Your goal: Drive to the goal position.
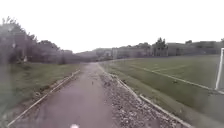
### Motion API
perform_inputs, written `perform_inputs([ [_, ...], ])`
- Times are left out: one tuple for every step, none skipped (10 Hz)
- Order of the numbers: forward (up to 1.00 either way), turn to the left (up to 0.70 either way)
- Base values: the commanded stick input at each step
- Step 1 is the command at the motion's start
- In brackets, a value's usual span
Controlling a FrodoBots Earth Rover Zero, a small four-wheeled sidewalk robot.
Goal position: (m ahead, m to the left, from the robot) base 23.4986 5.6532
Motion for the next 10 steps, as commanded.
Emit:
perform_inputs([
  [0.7,0.35],
  [0.7,0.28],
  [0.7,0.05],
  [0.7,0.0],
  [0.7,0.0],
  [0.7,0.0],
  [0.7,0.0],
  [0.7,0.0],
  [0.7,0.0],
  [0.7,0.0],
])
